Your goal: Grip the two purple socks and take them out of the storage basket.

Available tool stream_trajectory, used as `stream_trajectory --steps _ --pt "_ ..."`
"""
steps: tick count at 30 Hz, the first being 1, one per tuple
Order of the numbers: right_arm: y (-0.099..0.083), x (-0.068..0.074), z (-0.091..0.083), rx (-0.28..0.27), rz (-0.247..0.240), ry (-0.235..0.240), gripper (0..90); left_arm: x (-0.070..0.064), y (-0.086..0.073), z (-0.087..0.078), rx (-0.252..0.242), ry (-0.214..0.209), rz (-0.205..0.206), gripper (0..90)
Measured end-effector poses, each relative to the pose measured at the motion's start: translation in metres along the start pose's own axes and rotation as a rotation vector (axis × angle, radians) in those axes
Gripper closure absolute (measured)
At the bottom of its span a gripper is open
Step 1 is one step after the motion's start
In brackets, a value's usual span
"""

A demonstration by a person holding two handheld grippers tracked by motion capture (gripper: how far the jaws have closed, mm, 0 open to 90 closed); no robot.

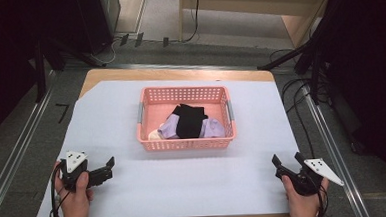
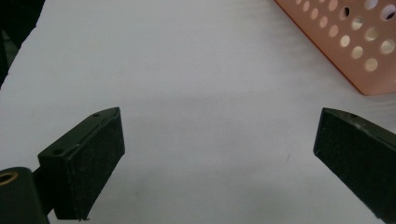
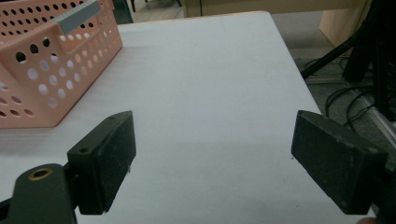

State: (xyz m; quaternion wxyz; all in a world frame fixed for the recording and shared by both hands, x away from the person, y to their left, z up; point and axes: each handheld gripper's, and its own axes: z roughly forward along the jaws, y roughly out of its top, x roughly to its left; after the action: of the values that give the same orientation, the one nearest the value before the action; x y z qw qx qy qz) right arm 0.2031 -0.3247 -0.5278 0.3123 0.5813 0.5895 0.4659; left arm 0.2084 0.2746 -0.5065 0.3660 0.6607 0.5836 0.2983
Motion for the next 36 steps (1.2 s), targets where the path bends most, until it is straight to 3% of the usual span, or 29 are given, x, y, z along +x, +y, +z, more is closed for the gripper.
stream_trajectory --steps 4,6,11,15,17,23,36 --pt "0.0 0.002 0.001 0.006 -0.019 -0.009 13.9 -0.001 0.0 -0.001 -0.004 0.007 0.011 2.6" --pt "0.001 0.001 0.0 0.006 -0.004 -0.011 15.8 -0.001 -0.001 -0.001 -0.01 0.004 0.009 2.8" --pt "0.003 0.005 -0.003 -0.032 -0.003 -0.03 20.2 0.0 0.0 -0.001 -0.008 -0.001 0.006 2.8" --pt "0.016 0.017 -0.007 -0.063 -0.033 -0.021 19.9 0.0 -0.001 -0.001 -0.01 -0.001 0.007 2.8" --pt "0.026 0.028 -0.006 -0.068 -0.077 -0.003 20.5 0.0 -0.001 -0.002 -0.016 -0.006 -0.003 2.8" --pt "0.035 0.049 0.003 -0.041 -0.072 0.029 26.9 0.001 -0.001 -0.002 -0.011 -0.009 -0.002 3.0" --pt "0.062 0.089 0.024 -0.011 -0.106 0.098 28.8 0.001 -0.001 -0.002 -0.011 -0.01 -0.003 3.0"
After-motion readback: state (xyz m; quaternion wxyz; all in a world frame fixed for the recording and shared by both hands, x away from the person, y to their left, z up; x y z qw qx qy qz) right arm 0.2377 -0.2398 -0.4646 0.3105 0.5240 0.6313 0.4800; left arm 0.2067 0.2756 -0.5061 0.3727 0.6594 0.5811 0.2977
